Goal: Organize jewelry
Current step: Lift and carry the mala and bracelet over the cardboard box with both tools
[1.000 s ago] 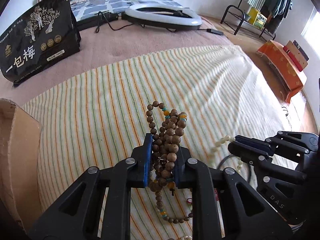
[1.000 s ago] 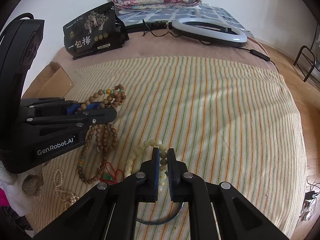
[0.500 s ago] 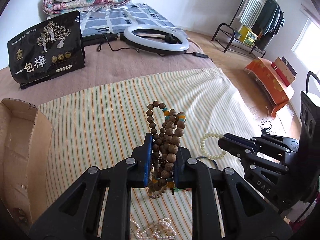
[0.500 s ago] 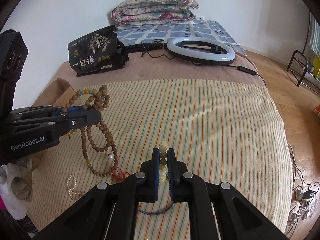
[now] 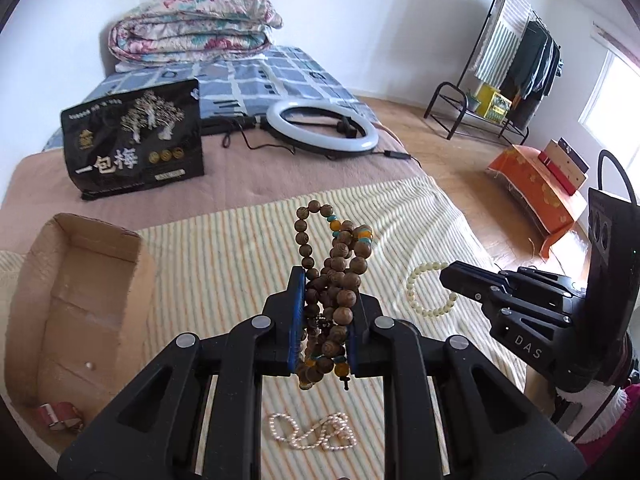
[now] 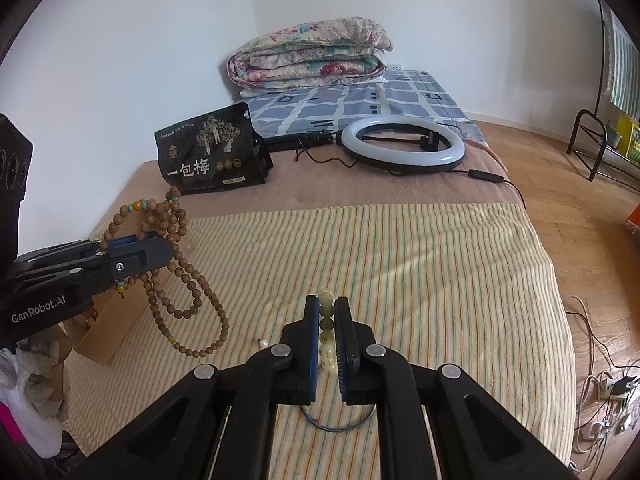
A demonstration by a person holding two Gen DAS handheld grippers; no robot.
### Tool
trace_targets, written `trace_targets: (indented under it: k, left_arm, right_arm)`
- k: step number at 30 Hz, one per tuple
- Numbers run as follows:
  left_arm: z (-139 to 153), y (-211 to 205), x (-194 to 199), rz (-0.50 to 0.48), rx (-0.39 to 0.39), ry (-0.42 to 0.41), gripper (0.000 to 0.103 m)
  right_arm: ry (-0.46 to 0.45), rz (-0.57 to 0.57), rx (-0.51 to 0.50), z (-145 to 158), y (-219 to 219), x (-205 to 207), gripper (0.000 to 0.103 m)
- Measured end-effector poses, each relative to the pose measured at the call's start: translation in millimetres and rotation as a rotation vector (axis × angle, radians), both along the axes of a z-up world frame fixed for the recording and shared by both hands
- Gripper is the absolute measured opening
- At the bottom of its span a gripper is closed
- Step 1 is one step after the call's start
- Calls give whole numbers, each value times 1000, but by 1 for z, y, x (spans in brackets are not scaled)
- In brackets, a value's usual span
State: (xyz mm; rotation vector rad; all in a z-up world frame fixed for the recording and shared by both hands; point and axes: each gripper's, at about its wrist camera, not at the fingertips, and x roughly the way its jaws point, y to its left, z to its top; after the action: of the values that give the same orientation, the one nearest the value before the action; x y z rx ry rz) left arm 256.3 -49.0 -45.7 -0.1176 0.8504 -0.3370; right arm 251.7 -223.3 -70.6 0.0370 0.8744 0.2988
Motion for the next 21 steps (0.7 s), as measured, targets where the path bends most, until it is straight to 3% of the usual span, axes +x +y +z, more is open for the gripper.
trace_targets:
  k: [12, 21]
  left_arm:
    - [22, 76, -23, 124, -7, -43, 15]
    - [30, 142, -34, 235, 16, -59, 15]
  right_arm:
    - [-50, 42, 86, 21, 59, 0, 5]
    - [-79, 136, 115, 27, 121, 3, 5]
